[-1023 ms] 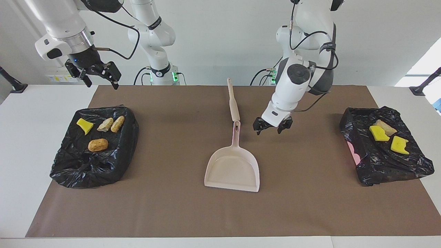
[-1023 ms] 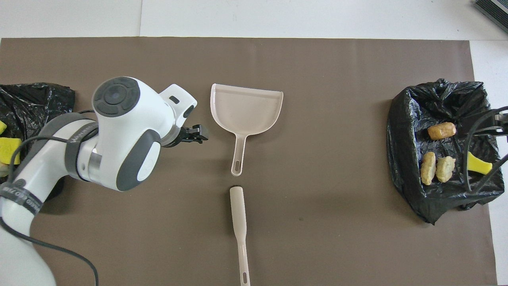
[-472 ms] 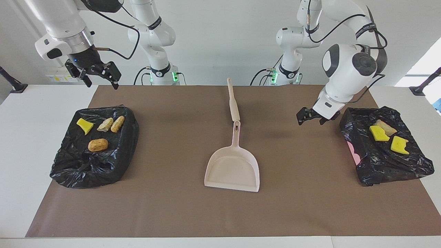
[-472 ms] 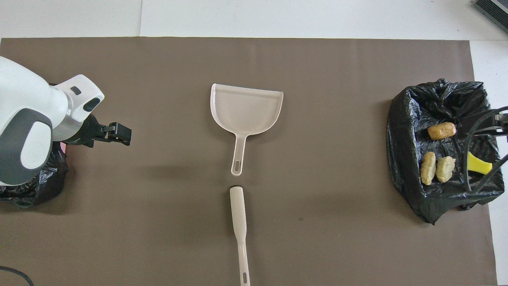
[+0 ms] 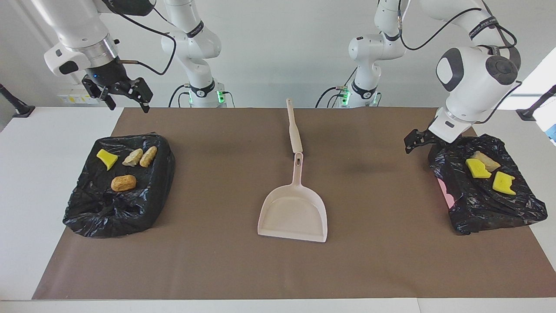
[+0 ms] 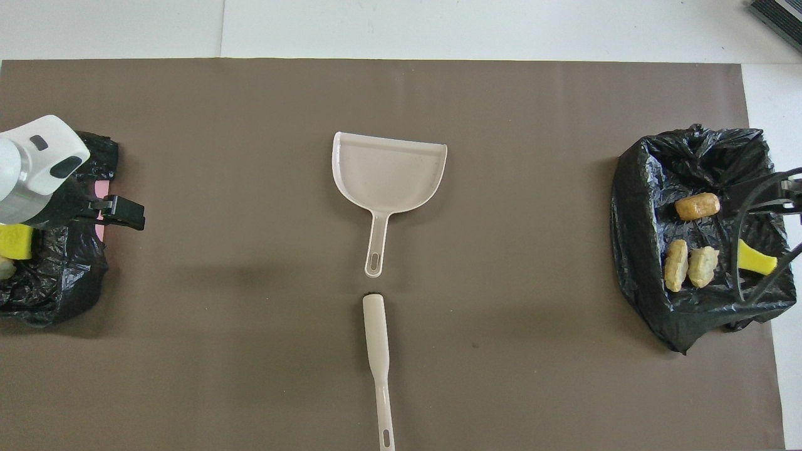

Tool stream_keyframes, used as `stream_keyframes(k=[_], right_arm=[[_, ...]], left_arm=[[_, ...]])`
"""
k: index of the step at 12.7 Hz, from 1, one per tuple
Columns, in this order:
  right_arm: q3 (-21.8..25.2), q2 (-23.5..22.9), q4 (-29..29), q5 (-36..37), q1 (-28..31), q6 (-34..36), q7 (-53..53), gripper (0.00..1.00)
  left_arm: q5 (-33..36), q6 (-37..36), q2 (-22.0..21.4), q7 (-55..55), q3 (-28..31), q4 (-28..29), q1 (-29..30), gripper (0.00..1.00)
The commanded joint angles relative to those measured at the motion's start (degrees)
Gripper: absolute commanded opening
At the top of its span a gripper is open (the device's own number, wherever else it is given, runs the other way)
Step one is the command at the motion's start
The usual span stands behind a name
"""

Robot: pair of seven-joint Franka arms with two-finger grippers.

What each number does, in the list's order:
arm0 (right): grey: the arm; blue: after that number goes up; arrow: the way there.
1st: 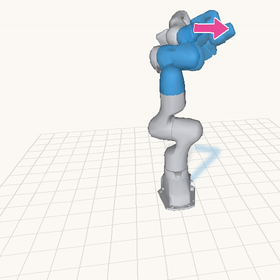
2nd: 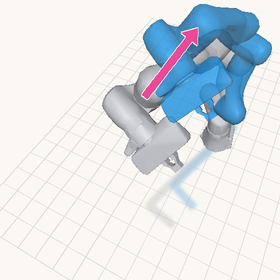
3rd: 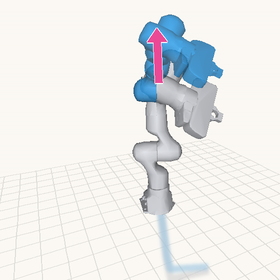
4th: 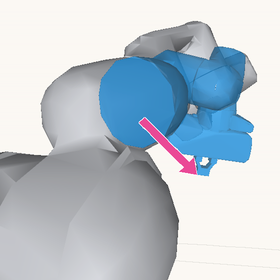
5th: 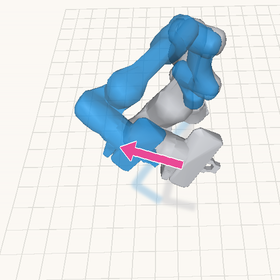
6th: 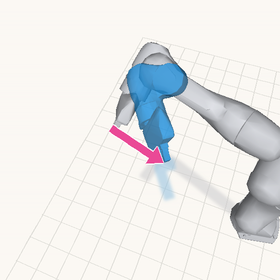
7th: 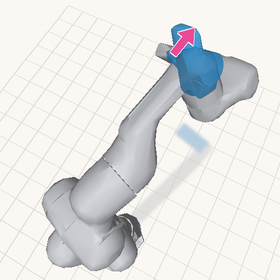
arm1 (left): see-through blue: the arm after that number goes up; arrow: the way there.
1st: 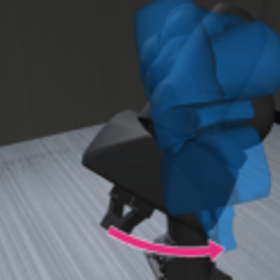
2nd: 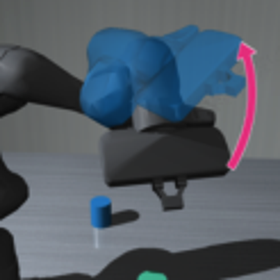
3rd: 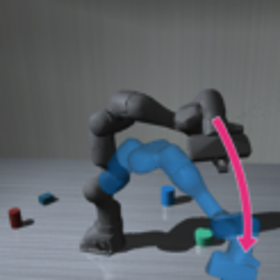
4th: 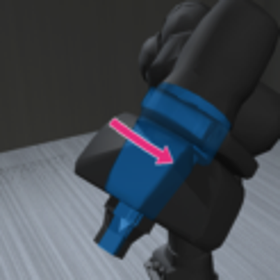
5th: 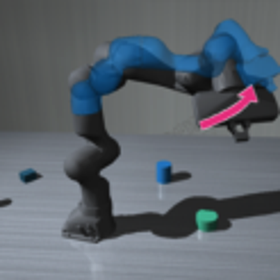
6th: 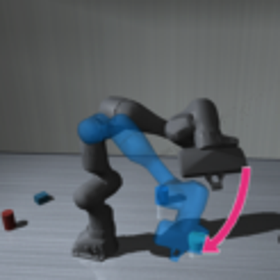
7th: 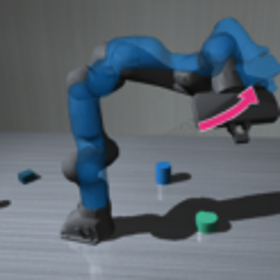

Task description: Sweep and dump trash in bin

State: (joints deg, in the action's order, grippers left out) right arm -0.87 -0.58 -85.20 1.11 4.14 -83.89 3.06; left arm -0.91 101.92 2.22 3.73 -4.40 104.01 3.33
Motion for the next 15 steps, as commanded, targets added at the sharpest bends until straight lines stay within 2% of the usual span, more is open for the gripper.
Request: stream_keyframes(k=[1, 5, 9, 15], right_arm=[[-0.36, 0.14, 0.12, -0.85, 0.52, 0.66, 0.28, 1.0], [-0.36, 0.14, 0.12, -0.93, 0.52, 0.57, 0.28, 1.0], [-0.36, 0.14, 0.12, -0.85, 0.52, 0.57, 0.28, 1.0], [-0.36, 0.14, 0.12, -0.85, 0.52, 0.57, 0.28, 1.0]], left_arm=[[1.35, -5.31, -1.77, 1.45, 0.0, -3.89, 0.71, 1.0], [1.26, -8.65, -6.16, 1.45, 0.35, -8.46, 0.63, 1.0], [0.56, -14.02, -6.26, 0.67, 0.1, -15.67, 0.54, 1.0], [0.21, -14.81, -6.44, -5.31, -0.52, -16.12, -0.34, 1.0]])
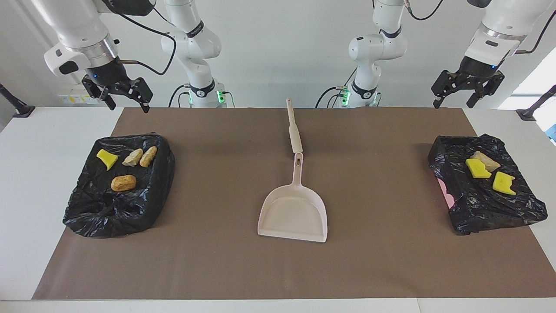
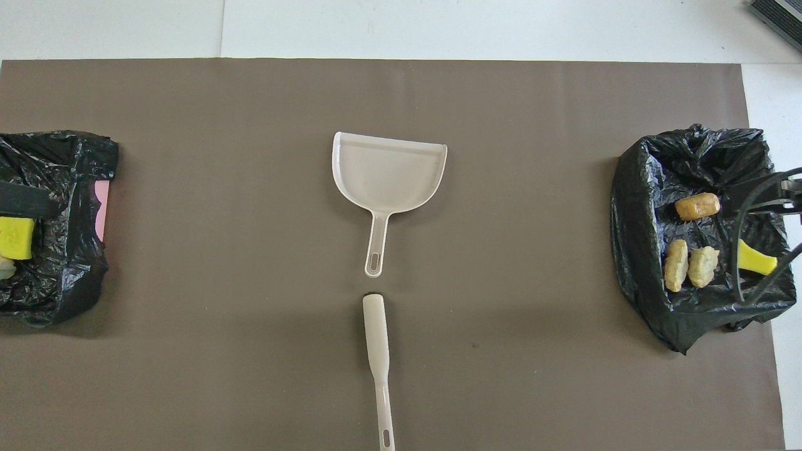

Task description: Sweep and dump trash in bin

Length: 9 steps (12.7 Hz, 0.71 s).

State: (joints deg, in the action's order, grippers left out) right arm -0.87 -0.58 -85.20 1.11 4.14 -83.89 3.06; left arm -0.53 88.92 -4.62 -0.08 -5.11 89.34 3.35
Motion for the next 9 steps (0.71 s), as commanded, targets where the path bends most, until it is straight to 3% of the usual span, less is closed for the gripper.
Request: stream_keyframes(k=[1, 9], right_arm=[[-0.36, 0.14, 0.12, -0.85, 0.43, 0.66, 0.37, 1.0], [-0.36, 0.23, 0.03, -0.85, 0.52, 0.66, 0.2, 1.0]], left_arm=[[-0.87, -3.13, 0.49, -1.42, 0.28, -2.67, -0.36, 1.0], [-0.97, -5.25, -1.17, -0.8, 0.19, -3.12, -0.36, 1.0]])
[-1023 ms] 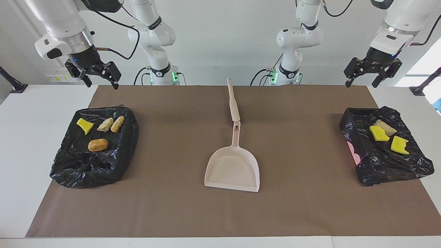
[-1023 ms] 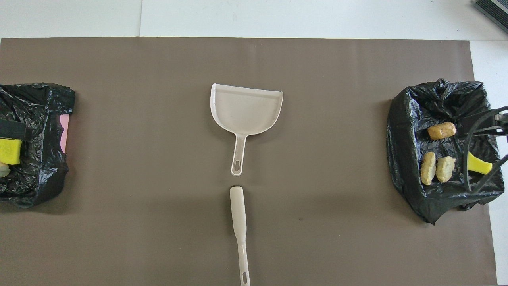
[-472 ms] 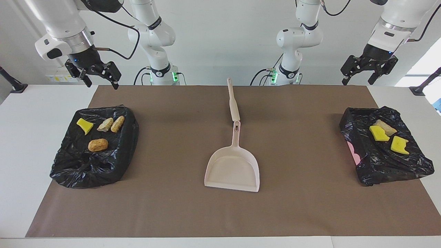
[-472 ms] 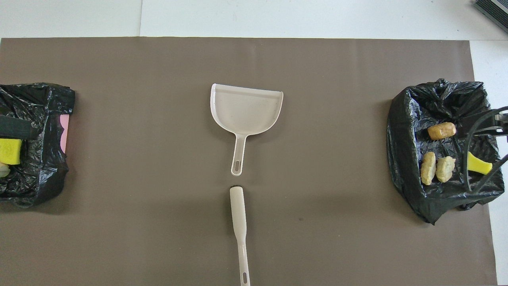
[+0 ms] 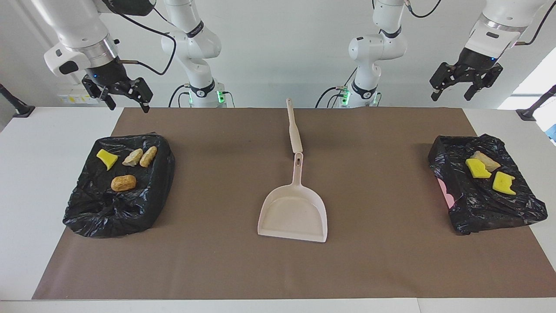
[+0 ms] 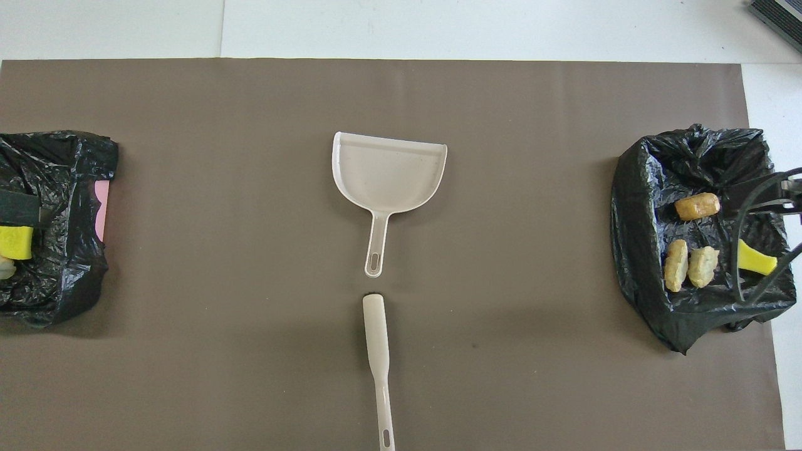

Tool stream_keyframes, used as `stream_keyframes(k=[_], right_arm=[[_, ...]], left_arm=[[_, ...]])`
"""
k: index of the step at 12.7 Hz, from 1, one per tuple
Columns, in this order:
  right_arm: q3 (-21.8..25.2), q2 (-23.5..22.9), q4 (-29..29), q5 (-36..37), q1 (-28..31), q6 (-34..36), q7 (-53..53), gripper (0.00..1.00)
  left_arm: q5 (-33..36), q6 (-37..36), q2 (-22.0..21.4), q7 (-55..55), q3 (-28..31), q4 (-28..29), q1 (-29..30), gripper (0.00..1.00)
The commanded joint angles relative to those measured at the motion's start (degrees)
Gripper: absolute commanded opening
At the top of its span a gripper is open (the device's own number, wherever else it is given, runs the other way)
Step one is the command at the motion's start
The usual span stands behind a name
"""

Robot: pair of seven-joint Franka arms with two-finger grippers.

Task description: Sweep and dump trash in bin

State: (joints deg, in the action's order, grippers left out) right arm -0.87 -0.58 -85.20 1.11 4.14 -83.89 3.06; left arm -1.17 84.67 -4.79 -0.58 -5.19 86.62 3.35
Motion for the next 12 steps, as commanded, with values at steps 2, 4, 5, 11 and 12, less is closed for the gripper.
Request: stream_keyframes(k=[2, 4, 5, 11, 12], right_arm=[[-0.36, 0.31, -0.06, -0.85, 0.52, 0.66, 0.02, 1.0], [-0.36, 0.31, -0.06, -0.85, 0.52, 0.75, 0.02, 1.0], [-0.36, 0.31, -0.06, -0.93, 0.52, 0.66, 0.11, 1.0], [-0.36, 0.58, -0.5, -0.93, 0.52, 0.75, 0.02, 1.0], [-0.36, 0.66, -0.5, -0.93, 0.52, 0.92, -0.07, 1.0]], left_arm=[[-0.41, -1.0, -1.54, -0.04, 0.36, -0.05, -0.36, 1.0], [-0.5, -0.82, -1.8, -0.21, 0.27, 0.39, -0.36, 1.0], [-0.5, -0.82, -1.8, -0.21, 0.36, 0.39, -0.36, 1.0], [-0.5, -0.73, -1.8, -0.39, 0.45, 0.3, -0.27, 1.0], [-0.5, -0.73, -1.8, -0.39, 0.54, 0.39, -0.27, 1.0]])
